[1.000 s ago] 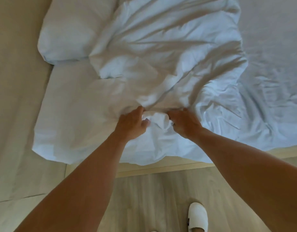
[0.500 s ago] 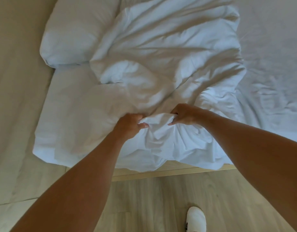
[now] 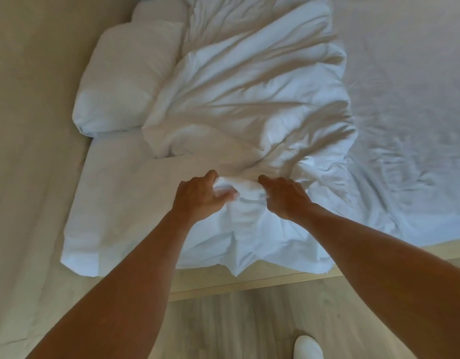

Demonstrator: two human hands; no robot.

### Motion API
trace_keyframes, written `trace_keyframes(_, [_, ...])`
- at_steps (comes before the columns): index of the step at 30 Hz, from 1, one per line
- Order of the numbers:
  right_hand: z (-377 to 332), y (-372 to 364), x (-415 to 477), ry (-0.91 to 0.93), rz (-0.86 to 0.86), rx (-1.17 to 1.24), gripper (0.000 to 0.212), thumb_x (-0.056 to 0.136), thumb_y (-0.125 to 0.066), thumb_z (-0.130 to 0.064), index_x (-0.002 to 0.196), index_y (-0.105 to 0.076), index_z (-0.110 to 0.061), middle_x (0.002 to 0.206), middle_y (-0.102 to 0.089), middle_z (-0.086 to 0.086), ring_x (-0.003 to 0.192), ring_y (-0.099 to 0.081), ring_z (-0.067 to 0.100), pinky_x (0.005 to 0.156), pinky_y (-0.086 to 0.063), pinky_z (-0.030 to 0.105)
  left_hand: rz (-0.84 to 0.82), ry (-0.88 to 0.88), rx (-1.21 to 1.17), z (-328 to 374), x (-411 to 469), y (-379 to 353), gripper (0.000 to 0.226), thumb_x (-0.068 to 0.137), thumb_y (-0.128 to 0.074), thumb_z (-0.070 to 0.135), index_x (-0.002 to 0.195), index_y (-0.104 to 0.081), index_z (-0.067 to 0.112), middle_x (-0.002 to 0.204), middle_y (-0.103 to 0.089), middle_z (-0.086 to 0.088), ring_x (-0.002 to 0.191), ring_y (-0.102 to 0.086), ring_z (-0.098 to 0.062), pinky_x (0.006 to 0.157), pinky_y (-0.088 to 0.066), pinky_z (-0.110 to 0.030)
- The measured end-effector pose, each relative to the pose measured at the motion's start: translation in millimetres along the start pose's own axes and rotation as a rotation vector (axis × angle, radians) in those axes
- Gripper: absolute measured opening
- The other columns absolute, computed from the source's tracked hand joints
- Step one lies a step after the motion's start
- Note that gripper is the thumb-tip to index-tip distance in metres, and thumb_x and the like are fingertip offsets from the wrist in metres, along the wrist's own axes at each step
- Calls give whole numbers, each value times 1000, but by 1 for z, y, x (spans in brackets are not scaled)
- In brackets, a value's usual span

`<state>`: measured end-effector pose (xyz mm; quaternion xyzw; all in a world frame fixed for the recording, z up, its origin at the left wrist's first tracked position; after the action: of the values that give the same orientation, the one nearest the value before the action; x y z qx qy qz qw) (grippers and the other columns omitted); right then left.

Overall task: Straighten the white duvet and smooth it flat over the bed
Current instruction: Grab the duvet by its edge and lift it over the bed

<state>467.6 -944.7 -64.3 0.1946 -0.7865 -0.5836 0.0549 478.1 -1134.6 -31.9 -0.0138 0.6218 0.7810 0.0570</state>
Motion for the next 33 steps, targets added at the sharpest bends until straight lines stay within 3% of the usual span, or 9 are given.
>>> trace_keyframes(2, [4,25,6,-10,18,-3,29,84,-48,-12,111,-45,-22,102,-65,8,95,-62,36,71,-41,35,-86,-9,130,6,-4,-1,96,56,-53,91,121,-35,23,102,-64,1,96,-62,-26,83,-40,-42])
trace_keyframes(4, [1,50,12,26,55,-11,28,84,-48,-13,111,-46,-23,103,-65,5,96,-62,33,71,-42,34,-92,10,255,9,-6,0,112,53,-63,86,136,-23,23,111,-60,-2,100,-61,-28,85,-40,-45])
trace_keyframes(8, [-24,88,13,126,154,-66,27,83,-52,-17,110,-48,-18,91,-63,5,86,-60,31,65,-38,31,45,76,401,11,0,25,76,81,-65,21,145,-25,15,94,-63,-3,84,-64,-25,74,-40,-34])
trace_keyframes(11, [-33,91,3,176,270,-148,39,81,-62,-34,112,-50,-15,87,-65,5,85,-61,29,81,-43,36,69,38,408,9,5,40,69,76,-55,6,142,-35,15,91,-64,-1,83,-65,-24,71,-38,-31])
trace_keyframes(17, [-25,26,-20,162,222,-239,46,70,-74,-34,108,-56,-16,79,-61,0,78,-60,25,87,-45,39,120,-71,414,11,-20,18,69,63,-75,16,125,-46,16,83,-57,-1,71,-59,-23,66,-35,-34])
trace_keyframes(22, [-13,31,-2,47,215,-224,43,81,-67,-32,119,-52,-17,99,-64,3,98,-61,28,89,-41,41,171,-152,298,40,-61,-35,135,49,-75,70,154,-11,14,143,-33,-15,124,-41,-33,96,-33,-52])
trace_keyframes(28, [-10,40,21,5,259,-133,34,80,-56,-14,113,-52,-19,97,-63,1,98,-58,25,89,-40,41,81,-61,314,58,-68,-103,151,43,-88,56,154,7,19,160,2,-21,146,-9,-39,108,-20,-59])
trace_keyframes(30, [-4,32,25,3,280,-120,33,81,-55,-14,113,-52,-19,98,-63,1,96,-59,25,87,-40,41,115,-45,343,49,-50,-110,142,50,-90,38,155,4,22,159,-5,-22,145,-15,-37,105,-23,-57])
trace_keyframes(33, [5,16,30,-16,264,-100,33,82,-57,-16,114,-53,-19,101,-64,2,96,-60,26,88,-39,40,181,-115,314,38,-25,-100,113,59,-83,18,152,-20,26,136,-48,-15,123,-47,-30,88,-36,-49])
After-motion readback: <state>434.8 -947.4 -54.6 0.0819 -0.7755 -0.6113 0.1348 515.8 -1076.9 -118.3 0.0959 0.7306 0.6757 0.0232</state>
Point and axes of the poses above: each hand's wrist, its own x-axis towards the middle knuckle, its own y-axis out of the back of the hand, z = x × y, the point moved 7 cm from there along x, towards the middle knuckle
